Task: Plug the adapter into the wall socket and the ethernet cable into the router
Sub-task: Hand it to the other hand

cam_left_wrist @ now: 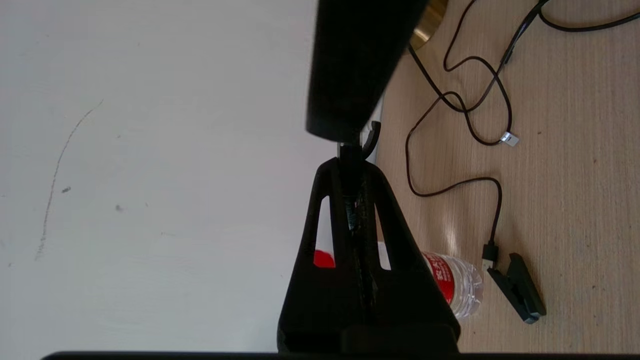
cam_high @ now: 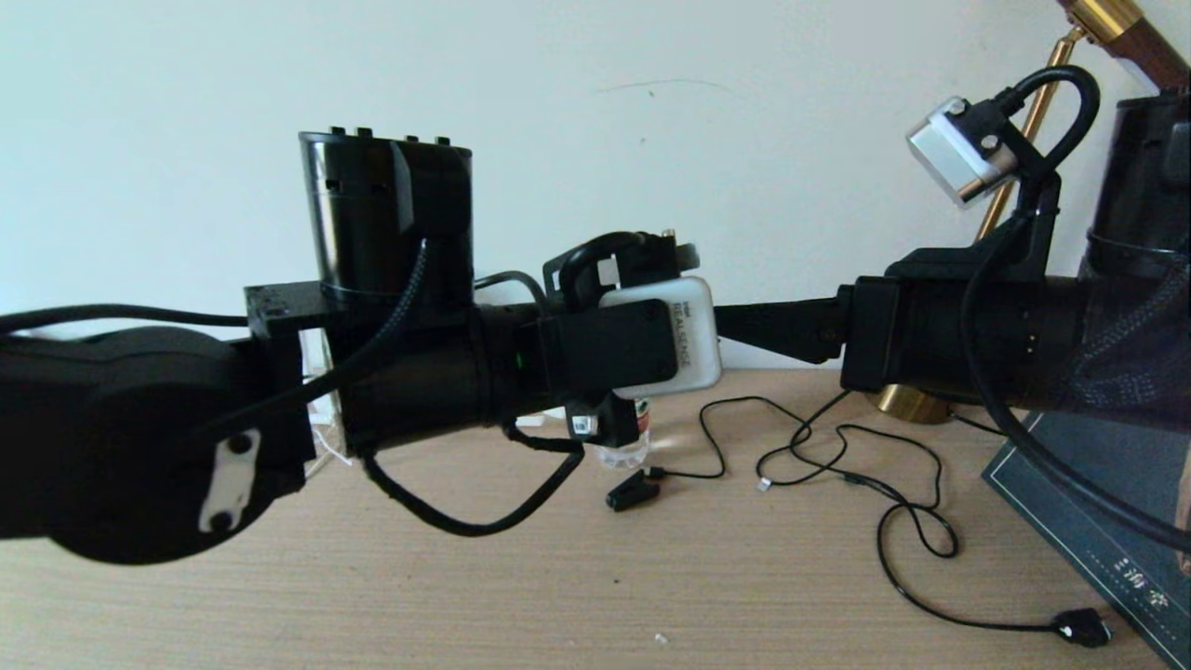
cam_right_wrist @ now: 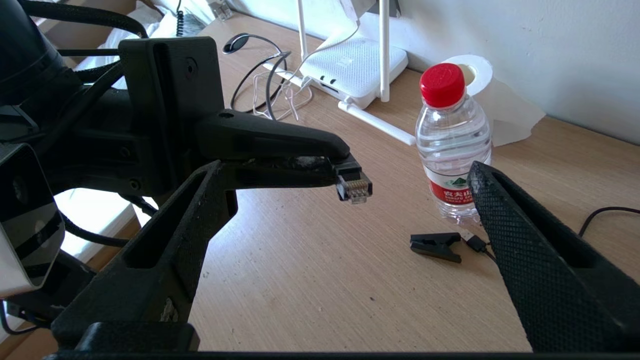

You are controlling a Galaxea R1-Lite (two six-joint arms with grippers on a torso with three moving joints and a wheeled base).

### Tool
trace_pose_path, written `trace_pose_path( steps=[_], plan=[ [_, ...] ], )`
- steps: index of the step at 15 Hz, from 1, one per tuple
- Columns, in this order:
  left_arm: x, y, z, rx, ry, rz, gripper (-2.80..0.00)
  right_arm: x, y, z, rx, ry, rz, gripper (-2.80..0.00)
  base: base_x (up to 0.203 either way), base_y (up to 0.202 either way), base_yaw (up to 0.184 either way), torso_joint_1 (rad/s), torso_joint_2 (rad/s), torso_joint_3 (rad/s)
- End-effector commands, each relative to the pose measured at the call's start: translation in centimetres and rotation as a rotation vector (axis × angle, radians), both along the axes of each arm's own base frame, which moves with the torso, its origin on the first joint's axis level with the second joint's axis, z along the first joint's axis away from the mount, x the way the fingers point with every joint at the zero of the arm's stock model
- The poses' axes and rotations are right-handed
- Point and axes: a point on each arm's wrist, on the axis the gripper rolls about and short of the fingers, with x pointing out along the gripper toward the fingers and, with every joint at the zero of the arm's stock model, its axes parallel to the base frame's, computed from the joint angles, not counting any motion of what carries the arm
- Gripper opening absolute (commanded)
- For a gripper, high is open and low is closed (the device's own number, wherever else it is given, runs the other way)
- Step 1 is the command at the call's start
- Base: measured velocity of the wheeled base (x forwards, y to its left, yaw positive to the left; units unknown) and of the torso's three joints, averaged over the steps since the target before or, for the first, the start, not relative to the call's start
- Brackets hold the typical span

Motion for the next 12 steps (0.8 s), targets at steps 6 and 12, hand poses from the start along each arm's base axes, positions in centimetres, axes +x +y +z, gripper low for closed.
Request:
trace_pose_path(
  steps=[6,12],
  plan=[
    [-0.57,0.50,0.52,-0.008,-0.016,-0.005,-2.80,0.25,0.20,-0.58,-0.011,0.018,0.002,0.00,0.000,0.000,0.000,0.000,0.00,0.000],
    [-0.57,0.44,0.47,-0.006,-0.016,-0.008,-2.80,0.46,0.41,-0.76,-0.016,0.023,0.006,0.00,0.000,0.000,0.000,0.000,0.00,0.000]
  ],
)
